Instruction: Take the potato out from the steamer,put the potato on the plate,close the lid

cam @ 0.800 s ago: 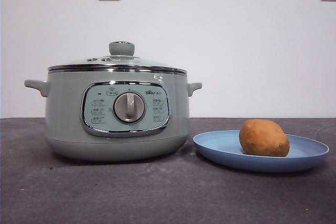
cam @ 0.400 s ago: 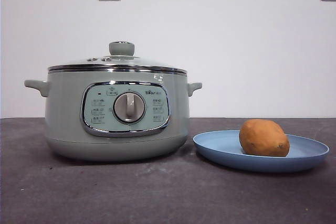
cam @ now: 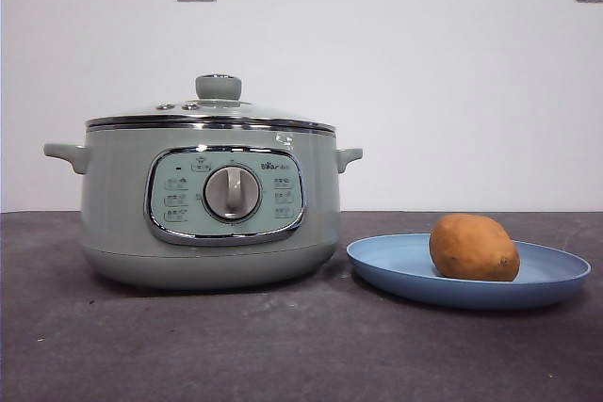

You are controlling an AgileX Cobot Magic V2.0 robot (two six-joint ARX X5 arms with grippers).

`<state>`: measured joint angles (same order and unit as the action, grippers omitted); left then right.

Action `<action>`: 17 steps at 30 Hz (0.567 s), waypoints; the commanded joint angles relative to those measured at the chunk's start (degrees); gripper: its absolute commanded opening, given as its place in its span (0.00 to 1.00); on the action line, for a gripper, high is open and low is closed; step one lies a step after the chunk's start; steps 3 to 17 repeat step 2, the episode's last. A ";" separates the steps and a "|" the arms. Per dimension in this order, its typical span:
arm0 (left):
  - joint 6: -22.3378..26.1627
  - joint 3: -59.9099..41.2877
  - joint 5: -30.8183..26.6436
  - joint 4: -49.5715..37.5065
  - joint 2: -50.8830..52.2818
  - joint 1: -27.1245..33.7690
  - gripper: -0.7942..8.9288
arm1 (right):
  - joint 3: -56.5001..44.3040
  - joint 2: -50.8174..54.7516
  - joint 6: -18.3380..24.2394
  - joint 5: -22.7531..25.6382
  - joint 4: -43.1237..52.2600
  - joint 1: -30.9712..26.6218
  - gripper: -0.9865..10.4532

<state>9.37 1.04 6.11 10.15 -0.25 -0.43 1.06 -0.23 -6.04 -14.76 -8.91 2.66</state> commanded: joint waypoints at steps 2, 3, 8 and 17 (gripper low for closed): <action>-0.35 -0.90 -0.09 -0.07 0.15 0.15 0.08 | -0.63 0.15 -0.52 0.15 -0.37 0.07 0.09; -0.35 -0.90 -0.09 -0.07 0.15 0.15 0.08 | -0.63 0.15 -0.52 0.15 -0.37 0.07 0.09; -0.35 -0.90 -0.09 -0.07 0.15 0.15 0.08 | -0.63 0.15 -0.52 0.15 -0.37 0.07 0.09; -0.35 -0.90 -0.09 -0.07 0.15 0.15 0.08 | -0.63 0.15 -0.52 0.15 -0.37 0.07 0.09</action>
